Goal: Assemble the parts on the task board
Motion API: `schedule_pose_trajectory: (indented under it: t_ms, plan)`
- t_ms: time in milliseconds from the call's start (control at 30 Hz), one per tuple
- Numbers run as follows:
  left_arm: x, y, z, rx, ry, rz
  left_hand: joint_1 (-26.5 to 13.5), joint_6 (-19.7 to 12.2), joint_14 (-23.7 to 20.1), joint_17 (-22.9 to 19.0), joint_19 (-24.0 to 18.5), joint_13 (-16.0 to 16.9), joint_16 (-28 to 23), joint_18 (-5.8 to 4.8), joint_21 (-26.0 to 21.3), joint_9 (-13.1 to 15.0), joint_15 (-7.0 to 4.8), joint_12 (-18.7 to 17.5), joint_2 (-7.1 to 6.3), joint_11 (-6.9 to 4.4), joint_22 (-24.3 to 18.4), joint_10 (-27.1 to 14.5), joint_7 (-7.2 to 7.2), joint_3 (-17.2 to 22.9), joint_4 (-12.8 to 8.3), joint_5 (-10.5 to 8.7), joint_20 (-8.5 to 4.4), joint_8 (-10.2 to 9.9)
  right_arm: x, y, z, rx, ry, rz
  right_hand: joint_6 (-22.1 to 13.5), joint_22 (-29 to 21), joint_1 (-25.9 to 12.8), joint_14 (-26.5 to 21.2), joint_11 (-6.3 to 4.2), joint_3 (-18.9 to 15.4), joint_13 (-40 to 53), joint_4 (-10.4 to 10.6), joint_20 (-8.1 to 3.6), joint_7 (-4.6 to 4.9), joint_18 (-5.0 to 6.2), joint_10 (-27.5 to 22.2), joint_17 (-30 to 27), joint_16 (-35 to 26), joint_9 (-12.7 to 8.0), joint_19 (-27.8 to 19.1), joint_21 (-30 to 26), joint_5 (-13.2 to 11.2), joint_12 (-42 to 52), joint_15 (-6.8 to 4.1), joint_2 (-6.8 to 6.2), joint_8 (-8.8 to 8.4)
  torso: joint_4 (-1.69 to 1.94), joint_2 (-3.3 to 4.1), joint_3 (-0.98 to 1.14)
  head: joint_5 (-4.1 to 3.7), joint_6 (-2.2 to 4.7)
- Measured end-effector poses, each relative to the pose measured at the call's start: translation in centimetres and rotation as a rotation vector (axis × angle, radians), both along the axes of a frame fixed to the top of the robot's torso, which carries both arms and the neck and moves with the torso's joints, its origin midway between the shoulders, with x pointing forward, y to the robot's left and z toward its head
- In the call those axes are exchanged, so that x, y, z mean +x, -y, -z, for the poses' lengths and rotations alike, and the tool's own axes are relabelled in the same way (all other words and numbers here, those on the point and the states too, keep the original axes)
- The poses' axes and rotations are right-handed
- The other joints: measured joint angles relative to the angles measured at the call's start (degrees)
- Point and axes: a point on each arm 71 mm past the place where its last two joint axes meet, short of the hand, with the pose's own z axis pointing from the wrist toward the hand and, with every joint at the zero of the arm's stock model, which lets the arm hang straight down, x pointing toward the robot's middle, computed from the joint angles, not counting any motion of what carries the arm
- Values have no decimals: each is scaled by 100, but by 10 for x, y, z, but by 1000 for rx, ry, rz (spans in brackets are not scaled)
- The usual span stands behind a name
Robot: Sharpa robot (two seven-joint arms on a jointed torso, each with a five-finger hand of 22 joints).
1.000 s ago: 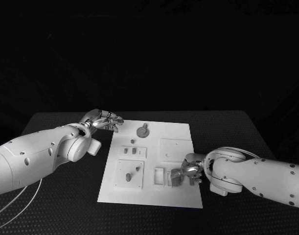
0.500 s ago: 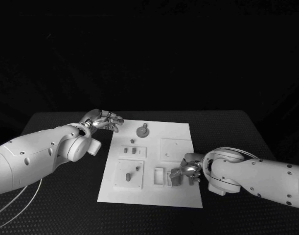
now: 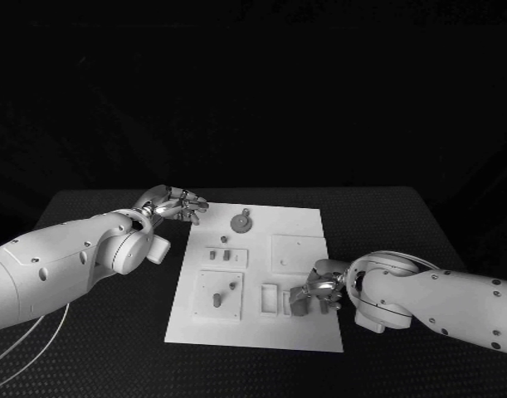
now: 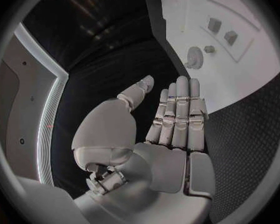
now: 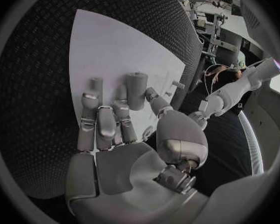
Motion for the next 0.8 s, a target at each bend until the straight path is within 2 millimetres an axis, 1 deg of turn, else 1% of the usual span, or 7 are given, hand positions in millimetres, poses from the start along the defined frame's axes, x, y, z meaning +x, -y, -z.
schedule_pose_trajectory:
  t_ms: [167, 367, 400, 433, 500, 700, 800]
  plan:
    - [0, -1, 0, 1, -1, -2, 0, 0, 0, 0, 0, 0, 0, 0, 0, 0, 0, 0, 0, -6, 4, -6, 0, 0, 0, 0, 0, 0, 1, 5, -10, 21, 9, 18, 37, 0, -58, 32, -20, 38, 33, -37, -30, -20, 2, 20, 61, 0, 28, 32, -5, 34, 1, -9, -56, 24, -2, 1, 0, 7, 17]
    - [0, -1, 0, 2, -2, -3, 0, 0, 0, -1, 0, 0, 0, 0, 0, 0, 0, 0, 0, -6, 4, -6, 0, 0, 0, 0, 0, 0, 3, 1, -27, 63, 28, 27, 38, -1, -64, 50, -21, 37, 43, -37, -22, -21, 2, 21, 79, 0, 46, 44, -5, 35, 1, -10, -62, 24, -2, 3, -1, 15, 27]
    - [0, -1, 0, 2, -2, -3, 0, 0, 0, 2, 0, 0, 0, 0, 0, 0, 0, 0, 0, -6, 4, -6, 0, 0, 0, 0, 0, 0, 3, 0, -28, 72, 25, 29, 53, -1, -70, 57, -21, 37, 50, -37, -22, -36, 2, 21, 79, 0, 46, 44, -5, 35, 1, -17, -68, 24, -2, 3, 1, 15, 28]
    - [0, -1, 0, 2, -2, -3, 0, 0, 0, 5, 0, 0, 0, 0, 0, 0, 0, 0, 0, -7, 4, -5, 0, 0, 0, 0, 0, 0, 3, -2, -28, 80, 22, 31, 55, -1, -99, 59, -21, 38, 55, -37, -22, -38, 3, 21, 78, 0, 47, 44, -5, 35, 1, -18, -91, 24, -2, 3, 2, 16, 29]
    - [0, -1, 0, 2, -3, -3, 0, 0, 0, 5, 0, 0, 0, 0, 0, 1, 0, 0, 0, -7, 4, -5, 0, 0, 0, 0, 0, 0, 2, -7, -29, 99, 10, 29, 56, -1, -125, 64, -21, 38, 55, -37, -21, -39, 4, 21, 69, 0, 48, 44, -5, 35, 1, -23, -62, 24, -2, 4, 2, 18, 29]
    - [0, -1, 0, 2, -3, -3, 0, 0, 0, 5, 0, 0, 0, 0, 0, -1, 0, 0, 0, -7, 3, -5, 0, 0, 0, 0, 0, 0, 3, -22, -26, 127, -15, 20, 58, 0, -148, 66, -21, 54, 62, -20, -20, -41, 6, 21, 26, -3, 48, 43, -28, 35, 1, -24, -84, 24, 0, 6, 3, 8, 17]
    - [0, -1, 0, 2, -4, -2, 0, 0, 0, 5, 0, 0, 0, 0, 0, -5, 0, 0, 0, -7, 3, -5, 0, 0, 0, 0, 0, 0, 5, -26, -24, 130, -22, 20, 58, 4, -172, 66, -21, 54, 69, -20, -20, -42, 7, 20, 21, -21, 48, 43, -28, 35, 1, -24, -60, 24, 1, 6, 3, 5, 9]
